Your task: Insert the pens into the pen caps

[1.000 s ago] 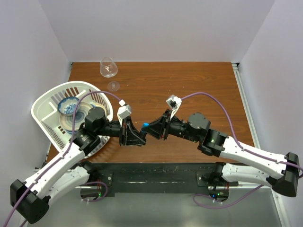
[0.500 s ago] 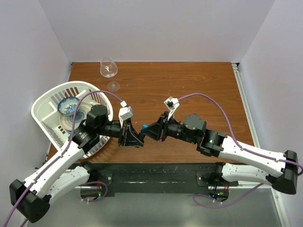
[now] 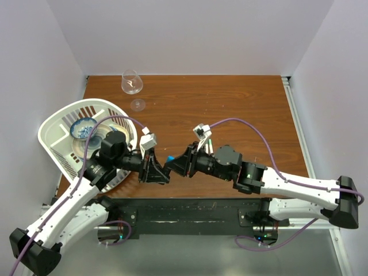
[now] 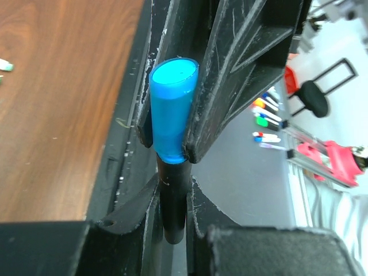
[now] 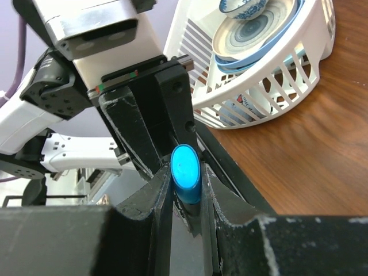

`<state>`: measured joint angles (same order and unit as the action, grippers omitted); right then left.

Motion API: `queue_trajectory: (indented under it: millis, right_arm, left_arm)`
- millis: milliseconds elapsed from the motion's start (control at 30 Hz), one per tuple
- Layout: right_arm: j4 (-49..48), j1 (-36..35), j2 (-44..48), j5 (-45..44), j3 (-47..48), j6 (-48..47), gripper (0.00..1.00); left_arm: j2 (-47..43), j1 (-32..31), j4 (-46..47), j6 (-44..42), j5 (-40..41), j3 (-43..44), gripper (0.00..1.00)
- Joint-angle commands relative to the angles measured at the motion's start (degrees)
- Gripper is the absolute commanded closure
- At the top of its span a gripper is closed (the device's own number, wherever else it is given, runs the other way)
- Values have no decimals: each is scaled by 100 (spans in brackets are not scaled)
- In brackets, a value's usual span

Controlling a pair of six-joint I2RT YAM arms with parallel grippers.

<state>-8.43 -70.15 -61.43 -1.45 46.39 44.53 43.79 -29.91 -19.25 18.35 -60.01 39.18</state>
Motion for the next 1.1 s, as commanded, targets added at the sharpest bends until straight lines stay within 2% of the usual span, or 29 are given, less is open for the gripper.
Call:
queue_trajectory:
  millis: [0,33,133,233,267,367,400,467,600,633,800,833,1033,1067]
  right_arm:
    - [1442,-1185,-572,2606,-551,301,100]
    - [1371,-1185,-546,2606,-613,502,100]
    - [1141,-1378,-423,2327,-632,784,100]
    - [1598,-1607,-423,1457,-298,426,100]
    - [1659,-1607,-344,863,-193,425,100]
    - [1721,-1572,104,-71,262,162,100]
    - [1835,-1572,174,-623,404,-39,100]
    - [1880,-1572,298,-1083,757,-225,100]
    - [1757,-1545,316,-1795,1213,-822,87]
    - [1774,-1537,264,-1858,1432,-928,71]
    - [2055,-1519,123,-2192,2031,-1455,53]
    - [2064,-1502,105,-2201,2145,-1517,46]
    - [2117,-1449,43,-2157,2558,-2027,36]
    - [2195,-1440,26,-2157,2629,-2080,30]
  left_arm:
    - [51,416,3314,319,904,345,100]
    - [33,416,3200,223,1121,354,100]
    - [138,416,3023,90,1097,415,100]
    - [121,416,3514,441,904,222,100]
    - [130,416,3585,581,894,178,100]
    - [16,416,3630,739,780,204,100]
    - [-45,416,3647,784,789,213,100]
    - [-195,416,3612,845,824,283,100]
    - [-318,416,3480,819,771,284,100]
    - [-327,416,3498,828,763,240,100]
    - [-590,416,3998,1250,675,-217,100]
    - [-704,416,4016,1276,718,-270,100]
    - [-819,416,4051,1408,491,-543,100]
    - [-837,407,4147,1452,447,-621,100]
